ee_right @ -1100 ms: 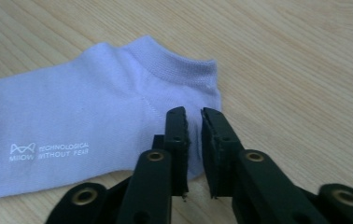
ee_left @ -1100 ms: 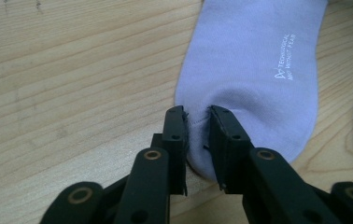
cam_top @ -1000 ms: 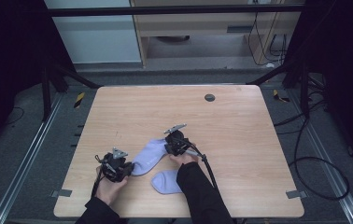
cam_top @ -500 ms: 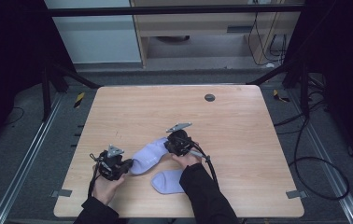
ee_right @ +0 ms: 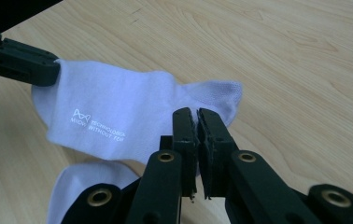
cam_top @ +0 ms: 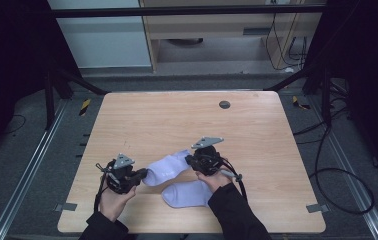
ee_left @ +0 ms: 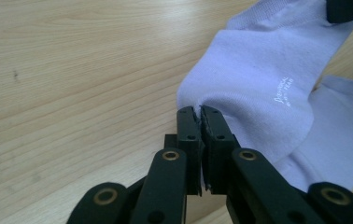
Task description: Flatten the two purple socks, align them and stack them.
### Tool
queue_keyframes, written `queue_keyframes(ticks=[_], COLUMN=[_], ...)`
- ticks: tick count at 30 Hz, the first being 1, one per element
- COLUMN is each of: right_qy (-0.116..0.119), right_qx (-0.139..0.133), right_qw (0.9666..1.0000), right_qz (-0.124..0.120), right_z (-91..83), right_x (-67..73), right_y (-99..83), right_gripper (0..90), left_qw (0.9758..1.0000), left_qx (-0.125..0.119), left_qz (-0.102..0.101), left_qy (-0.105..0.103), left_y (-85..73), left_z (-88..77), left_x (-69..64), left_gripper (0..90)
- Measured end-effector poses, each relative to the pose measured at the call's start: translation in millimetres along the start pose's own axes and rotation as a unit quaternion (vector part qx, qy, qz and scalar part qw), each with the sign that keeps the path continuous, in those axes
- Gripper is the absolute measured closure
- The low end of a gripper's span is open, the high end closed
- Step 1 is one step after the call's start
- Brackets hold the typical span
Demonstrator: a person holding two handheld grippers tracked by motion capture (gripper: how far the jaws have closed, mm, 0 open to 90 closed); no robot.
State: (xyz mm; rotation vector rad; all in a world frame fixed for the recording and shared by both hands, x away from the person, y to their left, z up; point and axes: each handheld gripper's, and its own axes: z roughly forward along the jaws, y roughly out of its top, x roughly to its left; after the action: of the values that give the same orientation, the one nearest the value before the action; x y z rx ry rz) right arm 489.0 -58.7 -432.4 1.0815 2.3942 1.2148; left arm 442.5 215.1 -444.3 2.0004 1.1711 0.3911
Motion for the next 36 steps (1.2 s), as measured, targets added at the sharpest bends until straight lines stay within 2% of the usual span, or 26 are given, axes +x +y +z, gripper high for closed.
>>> queue_keyframes(ticks=[2, 10, 13, 17, 20, 29, 36], right_qy=[0.0, -0.005, -0.008, -0.009, -0.006, -0.005, -0.004], right_qx=[-0.004, -0.006, -0.006, -0.004, -0.004, 0.005, 0.016], right_qw=[1.0, 1.0, 1.0, 0.9999, 0.9999, 0.9999, 0.9998], right_qz=[0.001, -0.003, -0.003, -0.004, 0.008, 0.013, 0.014], right_z=[-13.3, -35.3, -44.5, -48.9, -54.3, -60.5, -62.0], right_x=[-2.4, -2.9, -1.6, -2.1, -2.6, -0.8, 1.0], right_y=[-8.7, -24.4, -35.5, -43.9, -56.6, -77.1, -86.0], right_gripper=[86.2, 86.2, 86.2, 86.1, 86.1, 86.1, 86.0], left_qw=[1.0, 0.9995, 0.999, 0.9985, 0.998, 0.9945, 0.9935], left_qx=[0.003, 0.01, 0.015, 0.02, 0.024, 0.056, 0.068], left_qz=[0.007, 0.024, 0.031, 0.039, 0.044, 0.072, 0.075], left_qy=[-0.006, -0.02, -0.028, -0.034, -0.037, -0.049, -0.052], left_y=[1.3, 5.2, 5.0, 4.7, 3.8, -2.0, -4.9], left_z=[1.3, 7.3, 10.0, 12.1, 14.2, 25.4, 29.3], left_x=[-5.6, -20.6, -28.2, -33.2, -36.2, -49.2, -49.7], left_gripper=[86.7, 86.7, 86.7, 86.7, 86.6, 86.6, 86.5])
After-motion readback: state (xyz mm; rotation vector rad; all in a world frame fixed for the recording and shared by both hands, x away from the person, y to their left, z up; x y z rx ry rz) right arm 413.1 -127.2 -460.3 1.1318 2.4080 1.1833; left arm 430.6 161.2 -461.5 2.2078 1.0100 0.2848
